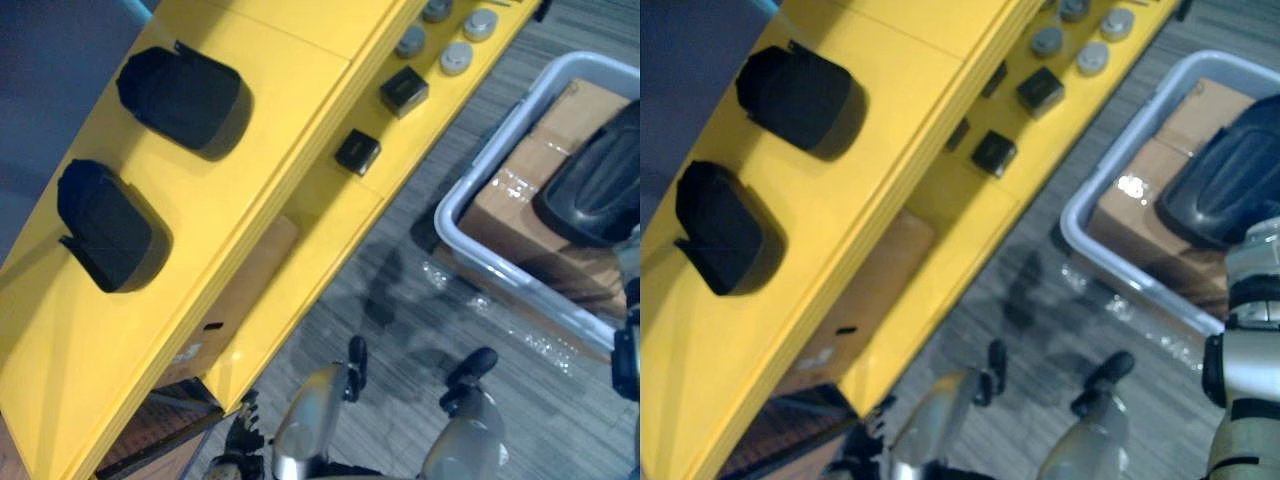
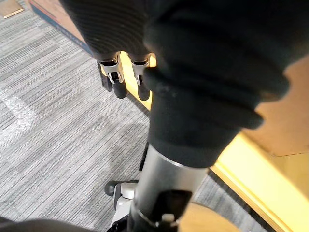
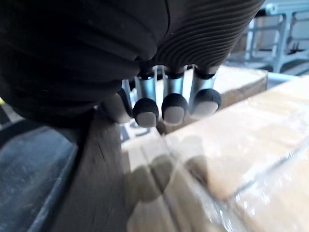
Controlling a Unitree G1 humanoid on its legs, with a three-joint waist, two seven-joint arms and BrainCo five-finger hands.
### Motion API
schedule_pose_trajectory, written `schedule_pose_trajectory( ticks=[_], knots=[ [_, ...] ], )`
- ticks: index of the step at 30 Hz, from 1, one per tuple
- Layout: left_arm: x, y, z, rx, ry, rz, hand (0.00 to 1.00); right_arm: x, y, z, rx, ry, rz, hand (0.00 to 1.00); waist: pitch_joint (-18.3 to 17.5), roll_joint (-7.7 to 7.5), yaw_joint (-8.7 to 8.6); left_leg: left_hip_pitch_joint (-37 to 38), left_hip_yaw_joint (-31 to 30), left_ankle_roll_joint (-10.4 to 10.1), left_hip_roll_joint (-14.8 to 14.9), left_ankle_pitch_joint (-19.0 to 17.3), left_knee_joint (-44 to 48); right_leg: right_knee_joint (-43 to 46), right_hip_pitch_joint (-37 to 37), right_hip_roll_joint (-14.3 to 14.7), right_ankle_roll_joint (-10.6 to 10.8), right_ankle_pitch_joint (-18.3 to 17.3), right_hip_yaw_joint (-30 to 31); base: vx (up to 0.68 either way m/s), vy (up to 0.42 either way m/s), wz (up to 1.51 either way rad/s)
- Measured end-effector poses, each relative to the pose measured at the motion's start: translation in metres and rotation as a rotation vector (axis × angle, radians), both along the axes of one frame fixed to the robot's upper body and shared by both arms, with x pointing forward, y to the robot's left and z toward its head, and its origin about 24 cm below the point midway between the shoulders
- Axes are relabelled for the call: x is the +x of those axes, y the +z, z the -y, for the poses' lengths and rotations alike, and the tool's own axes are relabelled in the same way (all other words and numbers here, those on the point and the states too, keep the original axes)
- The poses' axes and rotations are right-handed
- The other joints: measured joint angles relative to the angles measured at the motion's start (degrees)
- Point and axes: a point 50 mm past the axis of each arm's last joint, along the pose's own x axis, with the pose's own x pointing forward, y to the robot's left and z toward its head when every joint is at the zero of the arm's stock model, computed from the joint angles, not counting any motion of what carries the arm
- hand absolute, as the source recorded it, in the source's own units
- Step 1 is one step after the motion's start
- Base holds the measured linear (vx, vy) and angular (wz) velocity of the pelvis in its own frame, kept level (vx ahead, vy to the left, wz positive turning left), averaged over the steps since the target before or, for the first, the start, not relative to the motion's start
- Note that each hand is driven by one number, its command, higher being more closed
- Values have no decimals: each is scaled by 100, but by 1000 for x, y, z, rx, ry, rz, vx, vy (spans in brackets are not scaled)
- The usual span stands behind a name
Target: Walk over and take plastic housings, then place them on the shelf
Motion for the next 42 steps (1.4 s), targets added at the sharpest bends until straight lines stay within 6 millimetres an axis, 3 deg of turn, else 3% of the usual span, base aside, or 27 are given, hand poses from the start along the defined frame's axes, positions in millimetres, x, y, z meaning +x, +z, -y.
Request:
schedule_pose_trajectory(
  ticks=[4,11,21,28,30,31,32,33,35,38,42],
  knots=[
    [2,4,-3,12,-24,7,0,1,1,-1,-31,16,27,100,29,-40,4,4,-48,-43,125,-88,130,-110,147,159,-38,25,-56,-42,13,-2],
    [9,16,-16,64,-115,21,0,10,19,-16,-140,131,144,100,188,-267,-20,8,43,-79,303,-107,182,-292,155,382,-94,159,34,-51,21,-12],
    [13,24,-23,94,-168,29,0,17,11,-37,-175,232,175,100,274,-405,-46,11,130,-125,455,-130,265,-462,154,587,-170,267,164,-52,29,-9],
    [37,36,-31,261,-504,61,0,32,-6,-65,-139,319,163,100,273,-498,-177,19,205,-155,540,-131,312,-654,135,779,-178,326,457,-71,18,-9],
    [61,53,-37,280,-491,141,0,34,-11,-70,-135,336,158,100,272,-496,-209,7,215,-163,548,-126,320,-713,133,804,-167,378,482,-88,21,-4],
    [109,97,-21,246,-447,394,0,35,-15,-73,-124,344,152,100,272,-496,-206,-7,228,-170,545,-119,321,-746,131,805,-176,433,488,-90,32,-2],
    [140,129,-4,228,-444,566,0,37,-17,-76,-120,353,149,100,271,-497,-203,-15,253,-169,544,-119,326,-778,134,804,-174,460,509,-98,39,-5],
    [157,150,9,209,-444,671,0,38,-18,-78,-123,362,143,100,264,-513,-209,-27,278,-158,537,-113,327,-815,125,804,-180,475,534,-114,53,-13],
    [199,221,53,162,-468,981,0,46,-20,-96,-133,425,128,100,222,-645,-389,-118,365,-132,532,-97,316,-1055,88,831,-164,636,590,-103,58,-13],
    [210,249,75,156,-494,1076,0,51,-12,-100,-131,442,144,100,223,-722,-619,-93,505,-132,557,-108,287,-1118,-2,863,-170,782,755,-25,75,-24],
    [220,246,81,211,-469,1047,0,53,-3,-102,-138,442,168,100,225,-726,-780,-73,538,-141,615,-108,258,-1110,-70,957,-183,799,880,30,41,-14]
  ],
)
